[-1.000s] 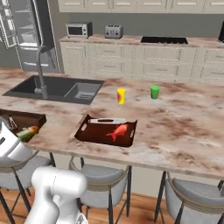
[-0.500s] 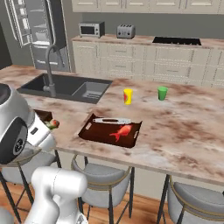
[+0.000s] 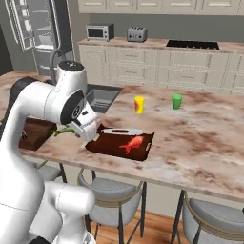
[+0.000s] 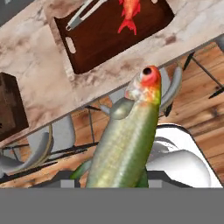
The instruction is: Gather the onion and avocado from the fridge and place them on a tray on the dining counter. Then gather the fishs from the fridge and place them on the other tray.
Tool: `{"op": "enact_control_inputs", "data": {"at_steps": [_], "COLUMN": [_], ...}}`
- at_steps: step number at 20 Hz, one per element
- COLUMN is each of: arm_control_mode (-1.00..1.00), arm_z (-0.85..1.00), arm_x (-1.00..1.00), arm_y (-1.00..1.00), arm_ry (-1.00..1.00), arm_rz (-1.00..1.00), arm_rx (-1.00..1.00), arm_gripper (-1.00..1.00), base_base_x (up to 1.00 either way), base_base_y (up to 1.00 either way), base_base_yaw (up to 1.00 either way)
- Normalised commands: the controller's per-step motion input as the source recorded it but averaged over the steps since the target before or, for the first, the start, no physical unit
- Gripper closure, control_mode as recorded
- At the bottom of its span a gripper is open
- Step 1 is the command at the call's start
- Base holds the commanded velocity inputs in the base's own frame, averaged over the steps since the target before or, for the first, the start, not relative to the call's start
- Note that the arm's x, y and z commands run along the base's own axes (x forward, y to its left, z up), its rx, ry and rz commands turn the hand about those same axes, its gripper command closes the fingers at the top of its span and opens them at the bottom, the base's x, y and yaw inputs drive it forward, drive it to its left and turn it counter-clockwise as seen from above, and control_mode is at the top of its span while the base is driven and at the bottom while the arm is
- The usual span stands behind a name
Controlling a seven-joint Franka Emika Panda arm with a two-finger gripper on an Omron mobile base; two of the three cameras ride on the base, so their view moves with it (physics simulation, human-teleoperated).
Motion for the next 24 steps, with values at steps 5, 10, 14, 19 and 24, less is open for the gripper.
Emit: {"op": "enact_control_inputs", "data": {"at_steps": [5,10,14,19,24], "arm_control_mode": [-1.00,-1.00,-1.00,-1.00,-1.00], "arm_z": [-0.56,-0.71,-0.62,-0.49,-0.46], "arm_x": [0.98,0.76,0.63,0.67,0.65], "arm_y": [-0.23,-0.21,-0.09,0.00,0.00], "arm_ry": [0.21,0.02,0.00,0.00,0.00], "arm_rz": [0.03,0.08,0.09,0.07,0.05], "arm_rx": [0.00,0.00,0.00,0.00,0.00], "arm_gripper": [1.00,1.00,1.00,1.00,1.00], "base_base_x": [0.00,0.00,0.00,0.00,0.00], "base_base_y": [0.00,0.00,0.00,0.00,0.00], "base_base_yaw": [0.00,0.00,0.00,0.00,0.00]}}
